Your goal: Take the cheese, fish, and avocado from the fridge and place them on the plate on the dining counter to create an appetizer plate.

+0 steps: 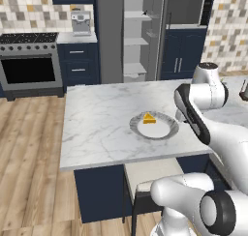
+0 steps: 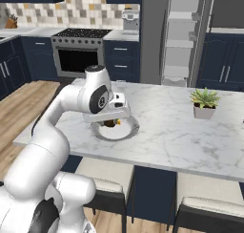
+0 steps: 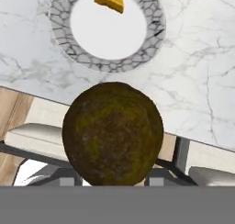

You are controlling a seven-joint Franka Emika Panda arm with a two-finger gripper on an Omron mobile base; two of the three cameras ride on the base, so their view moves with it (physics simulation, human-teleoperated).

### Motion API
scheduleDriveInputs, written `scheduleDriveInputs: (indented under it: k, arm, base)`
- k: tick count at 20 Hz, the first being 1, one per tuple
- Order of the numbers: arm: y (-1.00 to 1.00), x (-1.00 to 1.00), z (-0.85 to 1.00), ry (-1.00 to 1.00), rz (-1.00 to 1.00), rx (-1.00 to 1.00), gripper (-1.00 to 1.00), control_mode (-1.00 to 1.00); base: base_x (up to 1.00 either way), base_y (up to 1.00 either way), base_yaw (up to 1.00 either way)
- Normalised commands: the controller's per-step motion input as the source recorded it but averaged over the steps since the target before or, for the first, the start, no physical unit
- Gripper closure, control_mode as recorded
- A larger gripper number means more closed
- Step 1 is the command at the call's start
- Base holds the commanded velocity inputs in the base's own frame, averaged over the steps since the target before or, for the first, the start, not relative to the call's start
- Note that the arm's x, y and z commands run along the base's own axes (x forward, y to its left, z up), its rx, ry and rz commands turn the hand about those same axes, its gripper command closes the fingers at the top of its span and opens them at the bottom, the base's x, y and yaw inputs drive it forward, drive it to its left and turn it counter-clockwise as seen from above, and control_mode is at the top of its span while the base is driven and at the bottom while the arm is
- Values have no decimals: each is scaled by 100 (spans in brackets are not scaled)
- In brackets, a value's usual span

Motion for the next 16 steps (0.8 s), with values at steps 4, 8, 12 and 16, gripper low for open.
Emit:
scheduleDriveInputs:
  k: [4,8,12,16]
  arm:
    - [0,56,-69,0,0,0,100,-100]
    - [0,51,-60,0,0,0,100,-100]
    - [0,55,-48,0,0,0,100,-100]
    - [0,61,-41,0,0,0,100,-100]
  base:
    - [0,0,0]
    - [0,0,0]
    - [0,0,0]
    - [0,0,0]
